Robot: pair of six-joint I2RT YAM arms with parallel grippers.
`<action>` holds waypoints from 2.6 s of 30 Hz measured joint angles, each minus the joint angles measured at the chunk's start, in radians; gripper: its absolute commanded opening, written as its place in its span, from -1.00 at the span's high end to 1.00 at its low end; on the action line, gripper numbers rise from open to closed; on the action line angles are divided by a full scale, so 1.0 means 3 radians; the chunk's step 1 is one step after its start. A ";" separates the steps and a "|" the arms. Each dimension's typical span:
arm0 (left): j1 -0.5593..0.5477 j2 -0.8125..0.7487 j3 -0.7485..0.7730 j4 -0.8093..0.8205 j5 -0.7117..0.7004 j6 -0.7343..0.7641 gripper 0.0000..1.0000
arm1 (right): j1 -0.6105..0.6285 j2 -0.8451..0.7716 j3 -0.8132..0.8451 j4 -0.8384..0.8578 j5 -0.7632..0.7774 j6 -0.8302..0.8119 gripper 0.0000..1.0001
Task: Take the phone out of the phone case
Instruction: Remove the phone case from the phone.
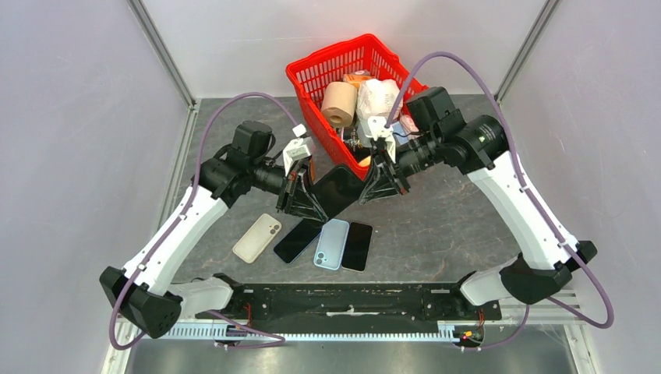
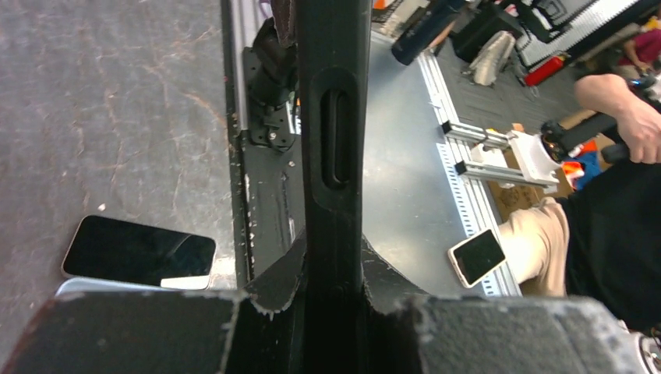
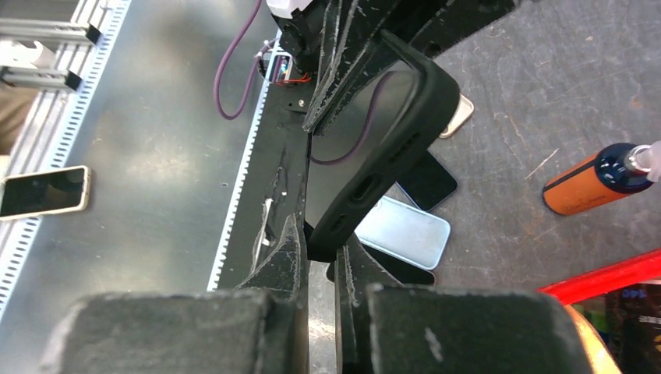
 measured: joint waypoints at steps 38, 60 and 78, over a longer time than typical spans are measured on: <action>-0.0384 0.0253 -0.0243 0.0286 0.0821 -0.0036 0.95 | 0.0568 0.0000 0.0384 -0.0916 0.0621 -0.0763 1.00; -0.0451 0.0131 -0.0060 -0.0707 0.0270 0.0572 0.95 | 0.0422 0.0338 0.0444 -0.1132 0.0411 -0.0303 1.00; -0.0624 0.0106 0.0248 -0.1376 -0.1509 0.1022 0.95 | 0.0239 0.0838 0.0458 -0.0881 0.0594 0.0528 1.00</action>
